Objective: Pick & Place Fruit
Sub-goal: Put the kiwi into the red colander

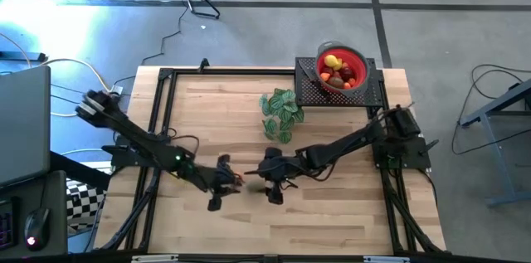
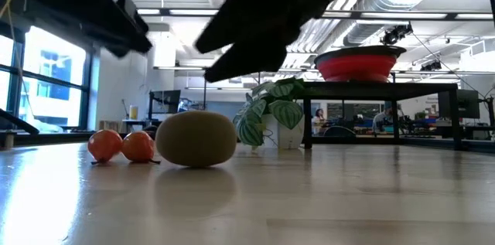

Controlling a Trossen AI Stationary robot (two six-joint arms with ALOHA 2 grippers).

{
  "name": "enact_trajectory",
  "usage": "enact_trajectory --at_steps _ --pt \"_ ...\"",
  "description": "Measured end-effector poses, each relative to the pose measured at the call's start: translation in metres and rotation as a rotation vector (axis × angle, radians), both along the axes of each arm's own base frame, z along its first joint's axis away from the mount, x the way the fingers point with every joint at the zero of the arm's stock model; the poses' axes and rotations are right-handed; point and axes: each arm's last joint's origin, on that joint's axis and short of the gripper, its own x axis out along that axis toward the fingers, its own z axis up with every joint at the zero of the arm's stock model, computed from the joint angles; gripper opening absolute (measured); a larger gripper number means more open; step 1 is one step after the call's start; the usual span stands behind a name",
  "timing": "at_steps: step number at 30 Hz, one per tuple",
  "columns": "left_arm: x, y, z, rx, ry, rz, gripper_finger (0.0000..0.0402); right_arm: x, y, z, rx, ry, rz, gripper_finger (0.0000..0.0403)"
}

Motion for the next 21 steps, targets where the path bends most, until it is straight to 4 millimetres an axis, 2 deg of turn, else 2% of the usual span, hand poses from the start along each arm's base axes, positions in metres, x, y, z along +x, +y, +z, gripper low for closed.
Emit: enact_trajectory --at_steps 4,11,21 --pt "-0.016 0.010 0.024 0.033 -0.050 0.021 0.0099 0.007 0.002 -0.013 0.018 -0.017 0.017 0.0312" --pt "-0.038 0.025 0.050 0.042 -0.110 0.072 0.0099 0.015 0.003 -0.033 0.017 -0.019 0.012 0.0310" --pt "-0.053 0.035 0.066 0.086 -0.176 0.106 0.0099 0.022 -0.001 -0.062 0.045 0.024 0.031 0.0310"
